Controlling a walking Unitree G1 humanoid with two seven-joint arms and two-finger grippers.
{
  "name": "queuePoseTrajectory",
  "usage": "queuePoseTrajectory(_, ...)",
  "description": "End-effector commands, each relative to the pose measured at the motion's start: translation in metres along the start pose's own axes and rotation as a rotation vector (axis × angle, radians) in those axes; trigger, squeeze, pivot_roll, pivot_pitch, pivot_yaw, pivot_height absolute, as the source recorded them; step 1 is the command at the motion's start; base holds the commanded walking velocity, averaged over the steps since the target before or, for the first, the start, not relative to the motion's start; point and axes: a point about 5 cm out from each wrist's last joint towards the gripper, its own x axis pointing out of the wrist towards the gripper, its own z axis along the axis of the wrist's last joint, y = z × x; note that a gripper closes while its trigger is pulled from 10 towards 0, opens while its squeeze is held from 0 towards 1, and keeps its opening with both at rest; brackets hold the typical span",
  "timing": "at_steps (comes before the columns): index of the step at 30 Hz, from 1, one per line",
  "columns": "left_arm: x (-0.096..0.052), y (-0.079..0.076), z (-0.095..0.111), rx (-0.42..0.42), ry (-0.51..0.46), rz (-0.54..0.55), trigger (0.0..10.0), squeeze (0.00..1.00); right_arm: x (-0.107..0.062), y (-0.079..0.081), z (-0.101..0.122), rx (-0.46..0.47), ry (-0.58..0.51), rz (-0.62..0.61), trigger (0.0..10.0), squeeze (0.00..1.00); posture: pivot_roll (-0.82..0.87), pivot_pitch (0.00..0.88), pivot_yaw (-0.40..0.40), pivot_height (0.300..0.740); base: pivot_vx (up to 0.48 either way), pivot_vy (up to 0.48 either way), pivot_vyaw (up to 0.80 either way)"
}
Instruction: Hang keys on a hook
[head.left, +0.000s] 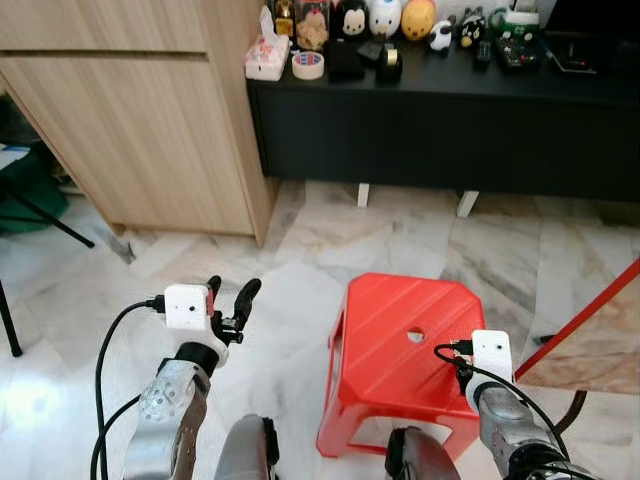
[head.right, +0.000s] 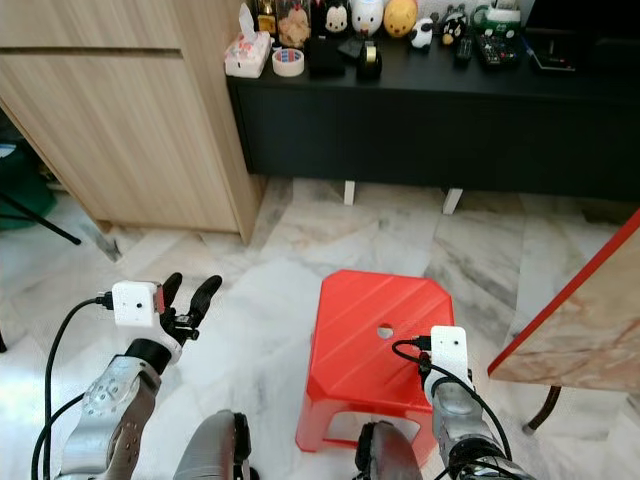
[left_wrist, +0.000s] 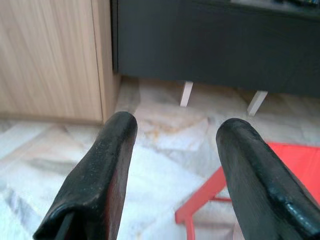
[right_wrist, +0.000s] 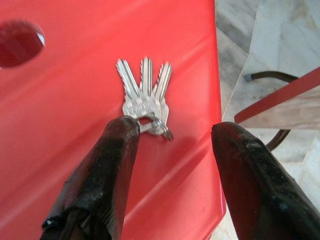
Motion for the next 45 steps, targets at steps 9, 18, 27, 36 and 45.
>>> queuePoseTrajectory(9,-0.01,0.002,0.002,0.009,0.029,0.007,10.0,0.0,0.001,-0.006,0.002,0.047,0.01,-0.024,10.0,0.0,0.13,0.241,-0.013,0.627,0.0,0.0,0.0)
queuePoseTrajectory(18,-0.009,0.001,0.006,0.027,0.033,-0.005,10.0,0.0,0.003,-0.001,0.026,0.103,-0.098,0.023,10.0,0.0,0.13,0.241,-0.009,0.627,0.0,0.0,0.0)
queuePoseTrajectory(27,-0.006,-0.001,0.006,0.036,0.039,-0.015,10.0,0.0,0.001,0.021,0.028,0.086,-0.1,0.101,10.0,0.0,0.14,0.228,-0.007,0.627,0.0,0.0,0.0)
queuePoseTrajectory(36,-0.004,0.001,0.007,0.044,0.035,-0.01,10.0,0.0,0.003,0.011,0.043,0.107,-0.158,0.071,10.0,0.0,0.14,0.22,-0.007,0.627,0.0,0.0,0.0)
queuePoseTrajectory(45,-0.002,0.0,0.008,0.046,0.033,-0.012,10.0,0.0,0.005,0.004,0.056,0.055,-0.186,0.031,10.0,0.0,0.14,0.224,-0.004,0.627,0.0,0.0,0.0)
